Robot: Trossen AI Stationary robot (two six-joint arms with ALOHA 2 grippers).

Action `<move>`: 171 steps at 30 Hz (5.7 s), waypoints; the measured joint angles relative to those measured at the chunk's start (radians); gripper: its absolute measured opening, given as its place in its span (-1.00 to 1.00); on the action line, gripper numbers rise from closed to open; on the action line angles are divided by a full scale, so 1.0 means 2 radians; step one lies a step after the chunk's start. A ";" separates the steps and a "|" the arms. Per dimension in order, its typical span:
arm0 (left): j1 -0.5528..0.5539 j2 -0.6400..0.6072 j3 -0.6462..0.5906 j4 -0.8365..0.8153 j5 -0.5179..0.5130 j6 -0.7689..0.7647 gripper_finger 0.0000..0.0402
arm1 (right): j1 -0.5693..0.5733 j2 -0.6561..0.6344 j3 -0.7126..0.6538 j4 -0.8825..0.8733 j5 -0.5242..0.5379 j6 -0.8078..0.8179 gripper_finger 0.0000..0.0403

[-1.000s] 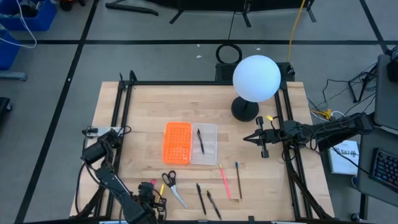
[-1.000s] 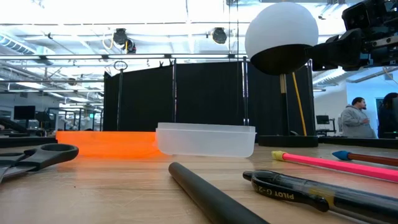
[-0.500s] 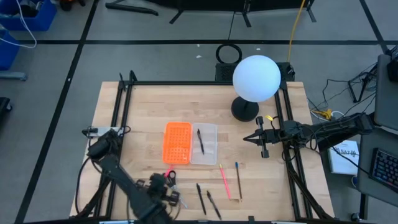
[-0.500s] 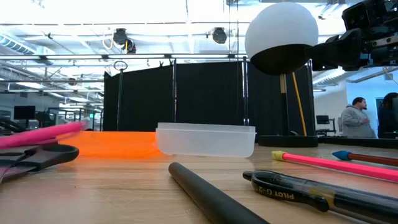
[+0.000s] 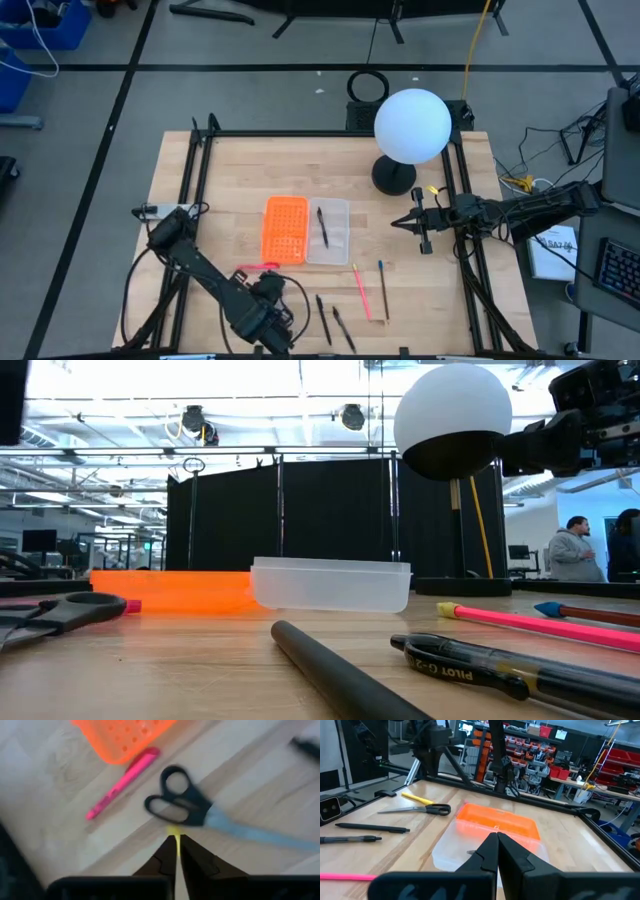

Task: Pick & place school supplies into a supply box
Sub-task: Put the pink and yellow pen into the supply box, then put the brown pencil into the supply box

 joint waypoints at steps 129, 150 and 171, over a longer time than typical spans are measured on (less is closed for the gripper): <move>0.099 -0.089 0.068 0.125 -0.198 0.272 -0.99 | 0.000 0.000 0.000 -0.011 0.000 0.028 -1.00; 0.111 -0.665 -0.616 0.724 -0.174 0.689 -0.99 | 0.000 0.000 0.000 0.045 0.000 0.041 -1.00; 0.389 -0.933 -0.860 0.867 0.235 0.819 -0.99 | 0.000 0.003 0.000 0.067 0.000 0.079 -1.00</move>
